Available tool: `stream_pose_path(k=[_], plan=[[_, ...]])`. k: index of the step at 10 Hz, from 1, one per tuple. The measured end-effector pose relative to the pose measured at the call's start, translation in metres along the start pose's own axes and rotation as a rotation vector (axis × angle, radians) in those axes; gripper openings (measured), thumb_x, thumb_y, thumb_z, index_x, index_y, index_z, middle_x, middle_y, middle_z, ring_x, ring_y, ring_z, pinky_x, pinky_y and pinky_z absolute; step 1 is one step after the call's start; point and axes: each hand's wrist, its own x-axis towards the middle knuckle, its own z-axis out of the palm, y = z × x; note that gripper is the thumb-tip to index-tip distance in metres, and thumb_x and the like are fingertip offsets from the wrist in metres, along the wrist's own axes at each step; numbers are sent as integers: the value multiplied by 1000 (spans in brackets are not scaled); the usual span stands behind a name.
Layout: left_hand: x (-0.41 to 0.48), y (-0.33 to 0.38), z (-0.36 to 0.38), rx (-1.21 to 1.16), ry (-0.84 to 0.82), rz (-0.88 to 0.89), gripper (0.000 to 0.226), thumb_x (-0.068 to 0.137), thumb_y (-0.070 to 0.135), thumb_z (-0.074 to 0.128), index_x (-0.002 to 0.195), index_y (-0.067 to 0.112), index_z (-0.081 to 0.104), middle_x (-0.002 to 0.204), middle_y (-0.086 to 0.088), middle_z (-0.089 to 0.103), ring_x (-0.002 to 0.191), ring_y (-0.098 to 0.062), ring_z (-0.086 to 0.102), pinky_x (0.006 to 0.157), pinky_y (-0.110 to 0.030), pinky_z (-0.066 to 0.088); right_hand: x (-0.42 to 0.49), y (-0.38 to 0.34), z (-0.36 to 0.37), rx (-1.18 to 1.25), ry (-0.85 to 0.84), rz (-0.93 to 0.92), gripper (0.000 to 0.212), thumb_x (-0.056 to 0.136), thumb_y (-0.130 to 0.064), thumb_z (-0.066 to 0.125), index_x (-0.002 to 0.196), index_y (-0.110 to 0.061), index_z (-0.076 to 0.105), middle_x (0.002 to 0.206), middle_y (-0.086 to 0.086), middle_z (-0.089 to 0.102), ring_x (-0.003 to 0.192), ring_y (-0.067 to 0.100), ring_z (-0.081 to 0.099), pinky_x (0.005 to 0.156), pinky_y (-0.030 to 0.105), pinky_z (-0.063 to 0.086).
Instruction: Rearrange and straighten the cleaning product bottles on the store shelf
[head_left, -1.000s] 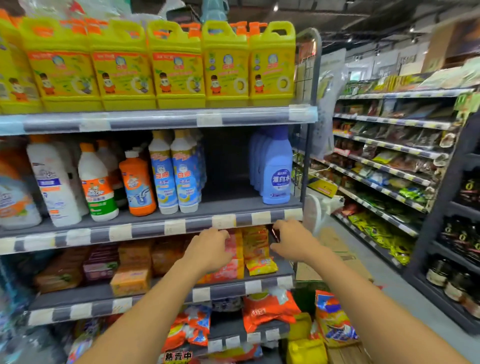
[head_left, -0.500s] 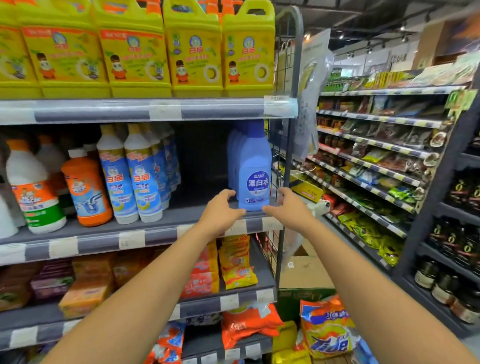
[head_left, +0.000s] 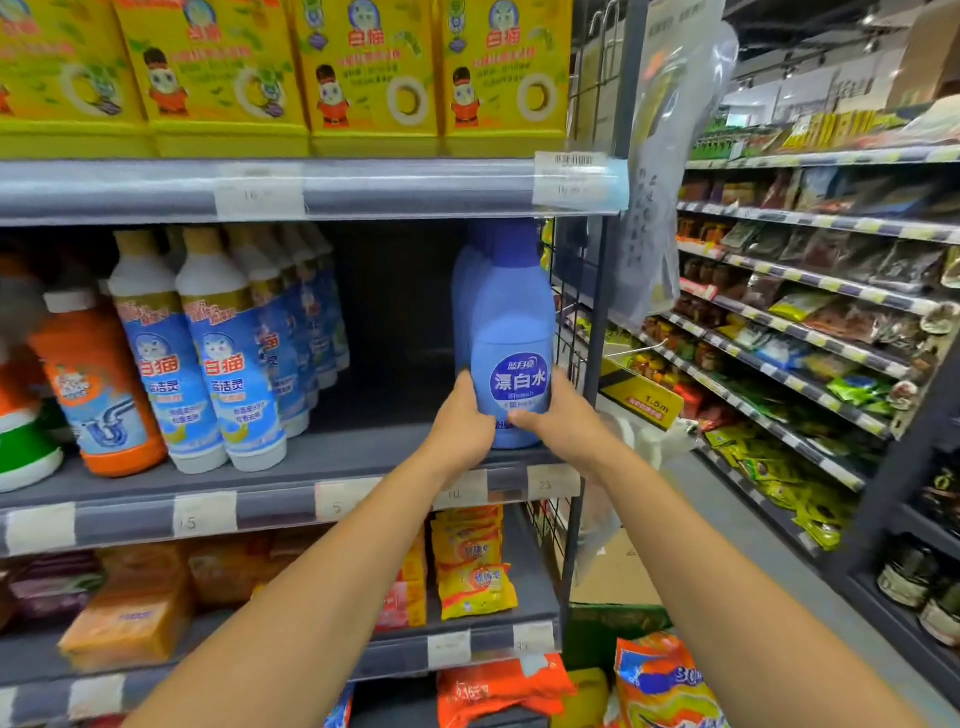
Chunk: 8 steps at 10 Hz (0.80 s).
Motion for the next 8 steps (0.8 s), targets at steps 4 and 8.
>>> stream_pose_path(k=[4,8], plan=[[6,-10,6,-16,50,-12,49,86,9,61,129,25,44,110,6,59,93,-2,58,72,-20,50,7,16,6,-38,30,-22,66,75,-24,78,128,-27,39,102,-21,54,90,-10,53,63,4,40],[-59,34,-11,240,12,-51,58,82,16,67,136,18,47,131,3,57,105,-9,56,78,-22,48,-26,-21,-13,-124,6,52,38,78,-24,75,106,-25,50,105,-2,61,80,6,56,54,16,39]])
